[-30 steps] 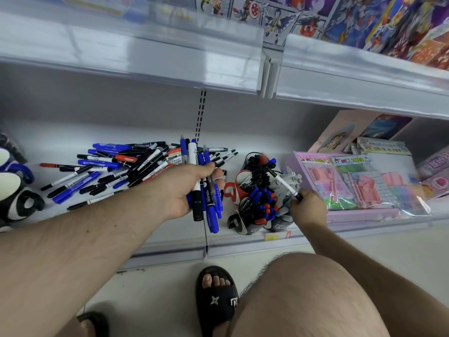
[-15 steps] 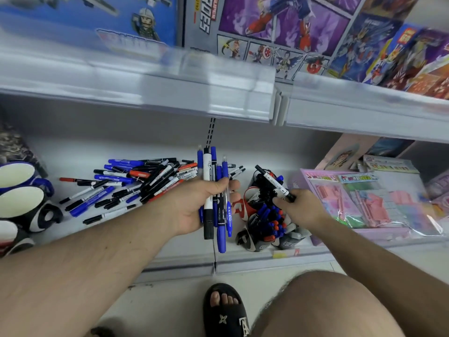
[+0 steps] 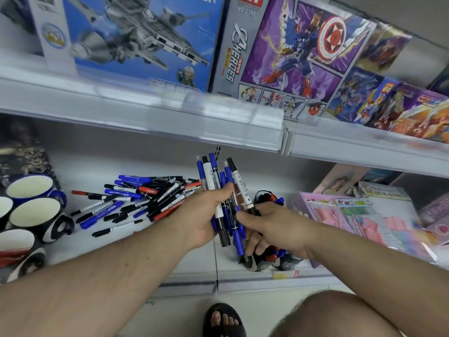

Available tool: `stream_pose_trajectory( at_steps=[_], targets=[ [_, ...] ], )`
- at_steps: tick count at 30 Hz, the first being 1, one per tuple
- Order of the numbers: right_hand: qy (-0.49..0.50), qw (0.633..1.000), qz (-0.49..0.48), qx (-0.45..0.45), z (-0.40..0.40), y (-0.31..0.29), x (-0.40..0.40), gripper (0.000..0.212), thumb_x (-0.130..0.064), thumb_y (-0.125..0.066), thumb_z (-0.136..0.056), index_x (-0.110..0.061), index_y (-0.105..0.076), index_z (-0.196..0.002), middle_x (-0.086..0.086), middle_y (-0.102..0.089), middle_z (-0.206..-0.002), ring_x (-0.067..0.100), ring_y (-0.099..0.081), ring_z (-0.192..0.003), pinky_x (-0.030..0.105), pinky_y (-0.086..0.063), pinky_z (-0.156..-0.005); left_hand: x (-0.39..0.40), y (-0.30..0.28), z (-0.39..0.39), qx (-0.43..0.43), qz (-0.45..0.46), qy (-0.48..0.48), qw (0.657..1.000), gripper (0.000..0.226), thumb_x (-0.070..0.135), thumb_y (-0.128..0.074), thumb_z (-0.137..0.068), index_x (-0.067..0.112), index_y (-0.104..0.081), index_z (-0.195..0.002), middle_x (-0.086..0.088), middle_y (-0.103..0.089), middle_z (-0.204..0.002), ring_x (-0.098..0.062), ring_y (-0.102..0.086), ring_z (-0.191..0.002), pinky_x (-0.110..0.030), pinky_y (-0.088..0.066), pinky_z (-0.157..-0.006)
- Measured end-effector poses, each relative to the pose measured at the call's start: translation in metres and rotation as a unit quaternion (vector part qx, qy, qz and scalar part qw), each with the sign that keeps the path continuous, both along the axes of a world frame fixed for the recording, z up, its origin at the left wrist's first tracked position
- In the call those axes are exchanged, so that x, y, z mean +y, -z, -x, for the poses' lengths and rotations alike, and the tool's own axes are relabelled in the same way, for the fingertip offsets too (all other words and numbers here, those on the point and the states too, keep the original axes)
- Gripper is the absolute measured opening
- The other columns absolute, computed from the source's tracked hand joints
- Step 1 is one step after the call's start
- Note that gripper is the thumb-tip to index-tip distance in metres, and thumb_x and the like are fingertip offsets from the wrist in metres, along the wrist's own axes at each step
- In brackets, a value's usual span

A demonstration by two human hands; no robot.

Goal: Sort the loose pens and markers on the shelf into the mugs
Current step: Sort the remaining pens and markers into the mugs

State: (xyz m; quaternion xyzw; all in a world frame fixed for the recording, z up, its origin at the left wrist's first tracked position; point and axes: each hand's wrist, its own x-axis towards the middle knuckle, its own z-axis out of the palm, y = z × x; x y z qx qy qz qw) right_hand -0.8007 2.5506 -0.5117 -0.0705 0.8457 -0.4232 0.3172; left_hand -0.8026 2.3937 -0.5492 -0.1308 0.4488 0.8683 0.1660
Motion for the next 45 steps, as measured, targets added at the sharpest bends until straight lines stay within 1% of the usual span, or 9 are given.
stream_pose_trajectory(
  at_steps=[6, 10, 14, 18, 25, 31, 34, 39, 45],
  targets=[
    [0.031, 0.999, 0.002, 0.023, 0.000, 0.001, -0.003, 0.023, -0.031, -0.052, -0.101, -0.012, -0.062, -0.093, -0.001, -0.068, -0.066, 0.018, -0.061, -0.061, 0.031, -0.049, -0.062, -0.010, -0.003, 0.003, 0.000, 0.013, -0.005, 1.000, 0.028, 0.023, -0.063, -0.092, 0.007, -0.070, -0.114, -0.017, -0.073, -0.108, -0.030, -0.070, -0.083, -0.039, -0.058, -0.067],
    [0.035, 0.999, 0.029, -0.006, -0.004, -0.003, 0.000, 0.025, -0.029, -0.051, -0.101, -0.010, -0.062, -0.090, 0.003, -0.069, -0.073, 0.024, -0.062, -0.066, 0.033, -0.048, -0.064, -0.015, -0.004, 0.001, 0.003, -0.006, 0.011, 1.000, 0.021, 0.019, -0.060, -0.095, 0.004, -0.070, -0.106, -0.014, -0.073, -0.086, -0.027, -0.071, -0.069, -0.035, -0.056, -0.056],
    [0.063, 0.995, 0.067, -0.027, -0.005, -0.005, 0.000, 0.025, -0.028, -0.051, -0.100, -0.007, -0.063, -0.093, 0.011, -0.069, -0.079, 0.028, -0.063, -0.068, 0.033, -0.049, -0.063, -0.020, -0.007, 0.000, 0.013, -0.038, 0.033, 0.999, 0.017, 0.015, -0.056, -0.097, 0.007, -0.071, -0.096, -0.016, -0.073, -0.092, -0.032, -0.068, -0.082, -0.042, -0.058, -0.069],
    [0.088, 0.992, 0.084, -0.034, -0.009, -0.008, -0.007, 0.024, -0.026, -0.050, -0.102, -0.007, -0.062, -0.092, 0.011, -0.071, -0.078, 0.028, -0.064, -0.065, 0.036, -0.050, -0.064, -0.021, -0.010, -0.001, 0.017, -0.059, 0.030, 0.998, 0.016, 0.014, -0.055, -0.097, 0.013, -0.070, -0.103, -0.013, -0.073, -0.091, -0.029, -0.068, -0.076, -0.044, -0.056, -0.071],
    [0.207, 0.973, 0.018, 0.104, -0.016, -0.010, -0.017, 0.027, -0.027, -0.048, -0.103, -0.004, -0.061, -0.099, 0.004, -0.063, -0.062, 0.014, -0.054, -0.048, 0.028, -0.048, -0.054, -0.021, -0.011, -0.004, -0.018, -0.099, -0.059, 0.993, 0.014, 0.015, -0.057, -0.098, 0.012, -0.064, -0.110, -0.007, -0.076, -0.104, -0.024, -0.072, -0.091, -0.038, -0.056, -0.074],
    [0.282, 0.953, 0.113, 0.013, -0.033, -0.006, -0.026, 0.029, -0.034, -0.045, -0.104, -0.009, -0.047, -0.091, 0.004, -0.044, -0.055, 0.019, -0.039, -0.039, 0.026, -0.037, -0.042, -0.028, -0.014, -0.001, -0.037, -0.175, -0.135, 0.974, 0.014, 0.019, -0.056, -0.099, 0.013, -0.065, -0.107, -0.002, -0.075, -0.098, -0.022, -0.071, -0.097, -0.038, -0.055, -0.077],
    [0.286, 0.948, 0.142, -0.007, -0.037, -0.003, -0.035, 0.034, -0.038, -0.046, -0.103, -0.006, -0.053, -0.097, 0.015, -0.048, -0.071, 0.020, -0.050, -0.042, 0.027, -0.043, -0.044, -0.023, -0.017, -0.005, -0.036, -0.181, -0.128, 0.974, 0.014, 0.021, -0.055, -0.100, 0.014, -0.067, -0.099, -0.001, -0.076, -0.092, -0.021, -0.070, -0.096, -0.037, -0.053, -0.078],
    [0.284, 0.941, 0.182, 0.025, -0.036, 0.005, -0.044, 0.023, -0.028, -0.057, -0.099, -0.008, -0.054, -0.088, 0.007, -0.052, -0.060, 0.020, -0.053, -0.043, 0.030, -0.047, -0.048, -0.013, -0.019, -0.014, -0.026, -0.173, -0.091, 0.980, 0.014, 0.017, -0.052, -0.101, 0.017, -0.065, -0.107, -0.002, -0.075, -0.099, -0.019, -0.071, -0.089, -0.037, -0.053, -0.076],
    [0.215, 0.967, 0.070, 0.114, -0.034, 0.002, -0.036, 0.020, -0.029, -0.057, -0.098, -0.010, -0.057, -0.094, 0.006, -0.068, -0.073, 0.017, -0.065, -0.053, 0.036, -0.059, -0.058, -0.008, -0.016, -0.017, -0.027, -0.161, -0.075, 0.984, 0.015, 0.011, -0.052, -0.100, 0.016, -0.064, -0.108, -0.002, -0.076, -0.092, -0.017, -0.073, -0.080, -0.040, -0.055, -0.085]
  ],
)
